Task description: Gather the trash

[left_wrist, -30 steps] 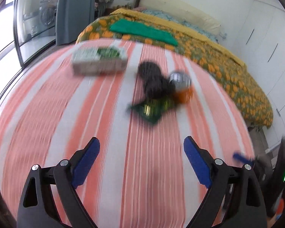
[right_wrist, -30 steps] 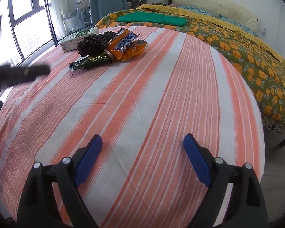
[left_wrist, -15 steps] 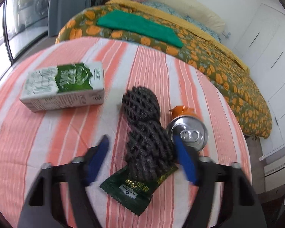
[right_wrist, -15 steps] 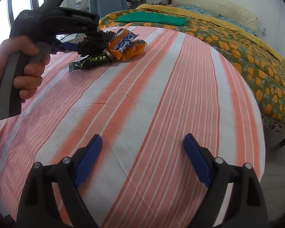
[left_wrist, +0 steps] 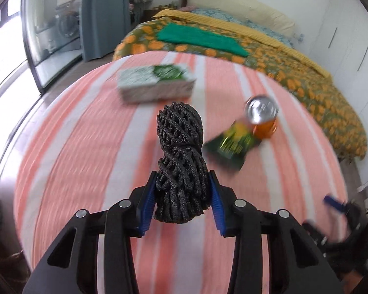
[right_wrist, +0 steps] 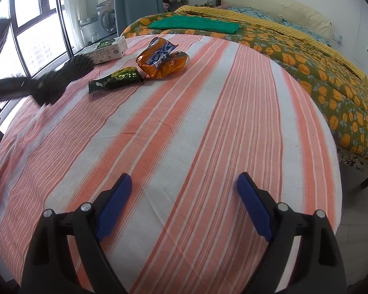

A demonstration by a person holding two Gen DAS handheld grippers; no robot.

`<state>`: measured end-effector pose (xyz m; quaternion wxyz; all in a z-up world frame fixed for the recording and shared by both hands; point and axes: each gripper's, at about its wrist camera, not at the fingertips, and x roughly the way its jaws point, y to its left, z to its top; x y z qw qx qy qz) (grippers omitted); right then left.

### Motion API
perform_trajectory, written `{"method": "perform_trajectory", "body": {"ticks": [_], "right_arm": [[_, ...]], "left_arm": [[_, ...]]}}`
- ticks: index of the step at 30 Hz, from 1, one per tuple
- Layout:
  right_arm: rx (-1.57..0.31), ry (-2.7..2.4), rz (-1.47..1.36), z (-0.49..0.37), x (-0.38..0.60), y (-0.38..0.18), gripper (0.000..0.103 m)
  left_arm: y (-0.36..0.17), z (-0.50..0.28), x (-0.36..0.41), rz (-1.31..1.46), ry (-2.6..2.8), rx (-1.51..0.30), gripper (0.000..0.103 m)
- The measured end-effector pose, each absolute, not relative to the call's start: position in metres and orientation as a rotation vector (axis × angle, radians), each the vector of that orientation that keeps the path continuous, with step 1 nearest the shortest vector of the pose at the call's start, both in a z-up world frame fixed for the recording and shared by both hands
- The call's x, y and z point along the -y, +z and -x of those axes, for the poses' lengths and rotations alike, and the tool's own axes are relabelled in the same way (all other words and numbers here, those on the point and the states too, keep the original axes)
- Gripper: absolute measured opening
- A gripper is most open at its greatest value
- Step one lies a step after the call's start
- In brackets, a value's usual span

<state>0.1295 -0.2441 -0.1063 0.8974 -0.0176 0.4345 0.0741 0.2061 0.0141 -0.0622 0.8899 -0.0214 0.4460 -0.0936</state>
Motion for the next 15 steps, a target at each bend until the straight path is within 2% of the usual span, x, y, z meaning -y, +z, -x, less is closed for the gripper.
{"method": "perform_trajectory", "body": {"ticks": [3,5,8,15], "right_arm": [[-0.9,0.153,0.037,-0.129,0.244,-0.106,0.085],[-0.899,0.15,0.038,-0.129,0.245,-0.106,0.085],[-0.899,0.149,0.037,-0.129,0.245,-0.106,0.085],[-0.9,0.149,0.035,-0.129,0.245,-0.106,0.085]], "left_arm": [[-0.069,-0.191,-0.021,0.039,-0.175,-0.918,0.052],[-0.074,-0.187,-0.023,0.041,-0.176,-0.912,0.073],[-0.083,-0.189,-0.021,0.033,-0.182,-0.93,0.08],[-0.098,-0.187,-0.013,-0.049,-0.158,-0.931,0.087]]}}
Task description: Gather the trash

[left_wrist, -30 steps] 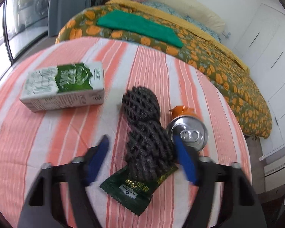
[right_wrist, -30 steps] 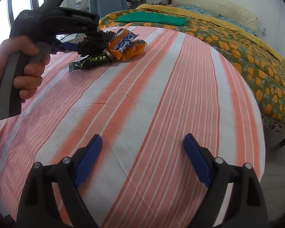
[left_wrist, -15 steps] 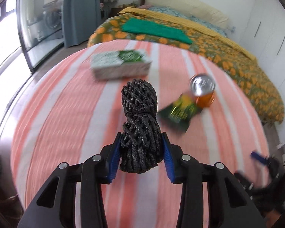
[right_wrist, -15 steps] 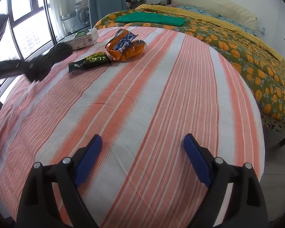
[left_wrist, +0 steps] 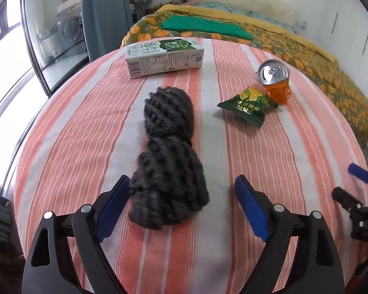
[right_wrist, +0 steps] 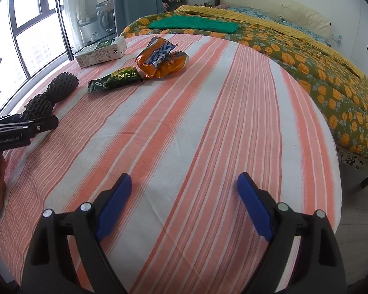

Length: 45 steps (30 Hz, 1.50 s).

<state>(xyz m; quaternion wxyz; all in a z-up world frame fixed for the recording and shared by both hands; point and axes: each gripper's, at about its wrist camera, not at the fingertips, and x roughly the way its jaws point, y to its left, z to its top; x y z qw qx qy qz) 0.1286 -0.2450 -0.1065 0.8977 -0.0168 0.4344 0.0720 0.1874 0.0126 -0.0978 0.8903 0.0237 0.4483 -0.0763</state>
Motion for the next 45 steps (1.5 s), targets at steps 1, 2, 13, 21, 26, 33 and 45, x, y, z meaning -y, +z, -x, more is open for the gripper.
{"method": "perform_trajectory", "body": {"ticks": [1,2,13,21,26,33,45], "right_arm": [[-0.9,0.15,0.034,-0.129,0.245,-0.107,0.085],[-0.902,0.15,0.032,-0.129,0.245,-0.107,0.085],[-0.991,0.275,-0.124,-0.18,0.214,-0.091,0.079],[-0.84,0.165,-0.187,-0.241,0.21,-0.054,0.078],[-0.86,0.176,-0.121,-0.27,0.195,-0.051,0.061],[-0.879,0.222,-0.184,-0.28,0.202,-0.06,0.02],[-0.951,0.44,-0.222,-0.186,0.235,-0.042,0.015]], "left_arm": [[-0.099,-0.188,-0.012,-0.055,-0.158,-0.935,0.088],[-0.099,-0.188,-0.01,-0.066,-0.158,-0.939,0.09],[-0.1,-0.19,-0.008,-0.088,-0.148,-0.946,0.092],[-0.101,-0.19,-0.008,-0.085,-0.148,-0.947,0.093],[-0.101,-0.191,-0.008,-0.086,-0.146,-0.947,0.093],[-0.101,-0.191,-0.008,-0.086,-0.147,-0.947,0.093],[-0.101,-0.192,-0.008,-0.087,-0.147,-0.947,0.094]]}}
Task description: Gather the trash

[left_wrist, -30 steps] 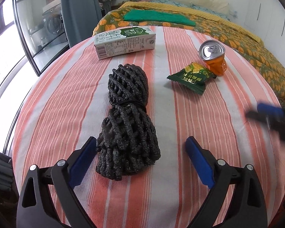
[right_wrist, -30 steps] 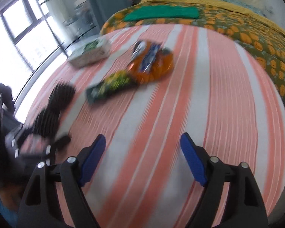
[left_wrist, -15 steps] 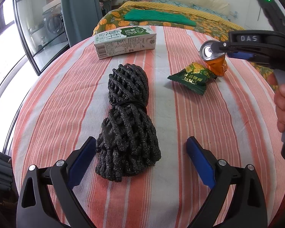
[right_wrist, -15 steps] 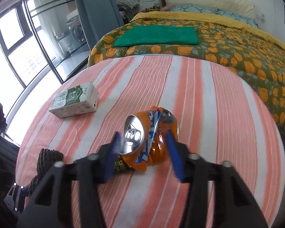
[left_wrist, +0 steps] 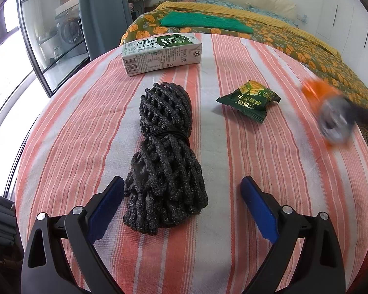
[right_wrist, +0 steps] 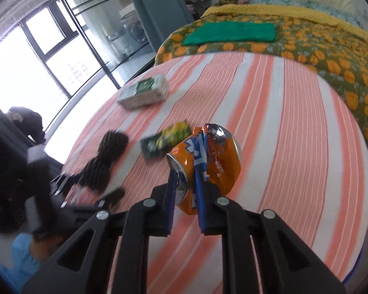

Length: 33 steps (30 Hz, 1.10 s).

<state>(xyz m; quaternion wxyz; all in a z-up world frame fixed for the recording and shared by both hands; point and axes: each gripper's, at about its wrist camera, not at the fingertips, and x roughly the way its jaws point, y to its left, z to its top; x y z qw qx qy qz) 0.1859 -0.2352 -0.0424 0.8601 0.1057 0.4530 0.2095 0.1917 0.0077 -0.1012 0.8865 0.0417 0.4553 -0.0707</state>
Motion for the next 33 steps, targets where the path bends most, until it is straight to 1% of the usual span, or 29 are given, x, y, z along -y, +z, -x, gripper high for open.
{"method": "perform_trajectory", "body": {"ticks": [3,6,7,8,9,10,11,12,15,18,19,20,24,29,30,31,33], "right_arm": [[-1.02,0.488,-0.334,-0.16,0.254,-0.05,0.015],[-1.038,0.469,-0.328,-0.148,0.263,-0.058,0.018],[-1.03,0.441,-0.295,-0.144,0.264,-0.06,0.024],[-1.01,0.418,-0.264,-0.14,0.265,-0.06,0.038],[-0.996,0.394,-0.236,-0.136,0.266,-0.06,0.043],[-0.986,0.379,-0.216,-0.133,0.265,-0.061,0.055],[-0.971,0.364,-0.191,-0.129,0.264,-0.06,0.069],[-0.957,0.353,-0.173,-0.126,0.264,-0.061,0.072],[-0.907,0.332,-0.095,-0.117,0.254,-0.063,0.076],[-0.865,0.318,-0.002,-0.108,0.235,-0.066,0.082],[-0.849,0.303,0.027,-0.106,0.226,-0.068,0.086],[-0.846,0.295,0.032,-0.106,0.225,-0.068,0.088],[-0.802,0.256,0.044,-0.111,0.219,-0.068,0.088],[-0.77,0.223,0.294,-0.112,0.183,-0.08,0.087],[-0.767,0.213,0.31,-0.114,0.181,-0.083,0.084],[-0.776,0.206,0.301,-0.117,0.181,-0.085,0.071],[-0.793,0.187,0.269,-0.123,0.184,-0.087,0.053]], "left_arm": [[-0.101,-0.192,-0.007,-0.087,-0.147,-0.947,0.093],[-0.101,-0.192,-0.007,-0.087,-0.147,-0.947,0.094],[-0.101,-0.192,-0.007,-0.087,-0.147,-0.947,0.094],[-0.101,-0.192,-0.007,-0.087,-0.147,-0.946,0.094],[-0.101,-0.192,-0.007,-0.087,-0.147,-0.946,0.094],[-0.101,-0.192,-0.007,-0.088,-0.147,-0.946,0.094],[-0.101,-0.192,-0.007,-0.087,-0.147,-0.946,0.094],[-0.101,-0.192,-0.007,-0.087,-0.148,-0.946,0.094],[-0.101,-0.192,-0.008,-0.074,-0.16,-0.946,0.095],[-0.098,-0.189,-0.015,-0.025,-0.202,-0.939,0.097],[-0.097,-0.188,-0.019,0.006,-0.221,-0.932,0.097],[-0.096,-0.187,-0.024,0.029,-0.236,-0.929,0.097],[-0.091,-0.182,-0.035,0.049,-0.235,-0.928,0.097],[-0.09,-0.19,-0.038,0.021,-0.225,-0.93,0.097],[-0.089,-0.191,-0.037,0.015,-0.223,-0.927,0.097],[-0.088,-0.194,-0.036,0.009,-0.222,-0.923,0.097],[-0.086,-0.199,-0.032,-0.001,-0.226,-0.918,0.093]]}}
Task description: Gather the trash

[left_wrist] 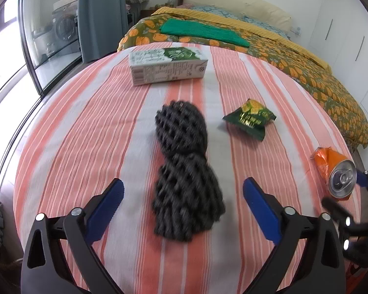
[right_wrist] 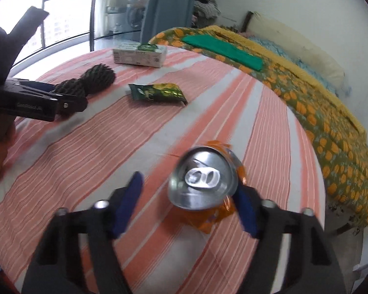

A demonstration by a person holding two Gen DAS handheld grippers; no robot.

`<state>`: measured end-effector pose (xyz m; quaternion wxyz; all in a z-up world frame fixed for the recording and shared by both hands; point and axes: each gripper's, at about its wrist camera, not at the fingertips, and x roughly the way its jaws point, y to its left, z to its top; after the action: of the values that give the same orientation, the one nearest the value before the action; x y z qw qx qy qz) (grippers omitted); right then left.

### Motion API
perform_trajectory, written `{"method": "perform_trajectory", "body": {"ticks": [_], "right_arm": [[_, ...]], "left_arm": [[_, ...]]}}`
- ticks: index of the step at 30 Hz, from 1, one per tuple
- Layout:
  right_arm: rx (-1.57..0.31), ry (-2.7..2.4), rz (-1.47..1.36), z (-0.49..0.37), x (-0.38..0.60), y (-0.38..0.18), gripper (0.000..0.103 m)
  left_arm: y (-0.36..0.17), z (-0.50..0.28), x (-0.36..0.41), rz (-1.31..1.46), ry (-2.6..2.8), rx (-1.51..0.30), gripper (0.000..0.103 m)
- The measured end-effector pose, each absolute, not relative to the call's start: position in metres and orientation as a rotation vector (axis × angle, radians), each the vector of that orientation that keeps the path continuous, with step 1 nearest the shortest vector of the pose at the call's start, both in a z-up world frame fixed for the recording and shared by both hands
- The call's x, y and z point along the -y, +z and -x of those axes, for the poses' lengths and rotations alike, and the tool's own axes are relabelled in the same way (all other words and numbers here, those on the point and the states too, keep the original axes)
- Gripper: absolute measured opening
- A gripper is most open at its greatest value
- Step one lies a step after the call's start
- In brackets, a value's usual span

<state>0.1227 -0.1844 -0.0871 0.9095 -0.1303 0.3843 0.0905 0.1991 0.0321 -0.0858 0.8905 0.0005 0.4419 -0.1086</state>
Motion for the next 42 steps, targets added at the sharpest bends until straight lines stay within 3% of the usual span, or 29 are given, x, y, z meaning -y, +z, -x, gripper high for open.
{"method": "perform_trajectory", "body": {"ticks": [1,3,5,7,15,27,42], "right_arm": [[-0.797,0.183,0.235,-0.126,0.19,-0.086,0.038],[-0.812,0.191,0.171,-0.128,0.199,-0.084,0.038],[-0.814,0.192,0.136,-0.125,0.209,-0.081,0.038],[-0.819,0.209,0.087,-0.119,0.221,-0.075,0.038],[-0.818,0.275,-0.06,-0.089,0.259,-0.052,0.038],[-0.795,0.249,-0.255,-0.033,0.346,-0.028,0.038],[-0.878,-0.06,-0.453,0.029,0.543,-0.077,0.038]], "left_arm": [[-0.085,-0.203,-0.03,-0.01,-0.227,-0.918,0.088],[-0.088,-0.211,-0.025,-0.039,-0.225,-0.928,0.074],[-0.091,-0.214,-0.021,-0.065,-0.217,-0.938,0.046],[-0.089,-0.21,-0.021,-0.071,-0.217,-0.931,0.042],[-0.073,-0.153,0.007,0.013,-0.357,-0.915,0.038],[-0.046,-0.084,0.152,-0.047,-0.658,-0.886,0.038],[-0.071,-0.03,0.352,-0.156,-0.922,-0.989,0.038]]}}
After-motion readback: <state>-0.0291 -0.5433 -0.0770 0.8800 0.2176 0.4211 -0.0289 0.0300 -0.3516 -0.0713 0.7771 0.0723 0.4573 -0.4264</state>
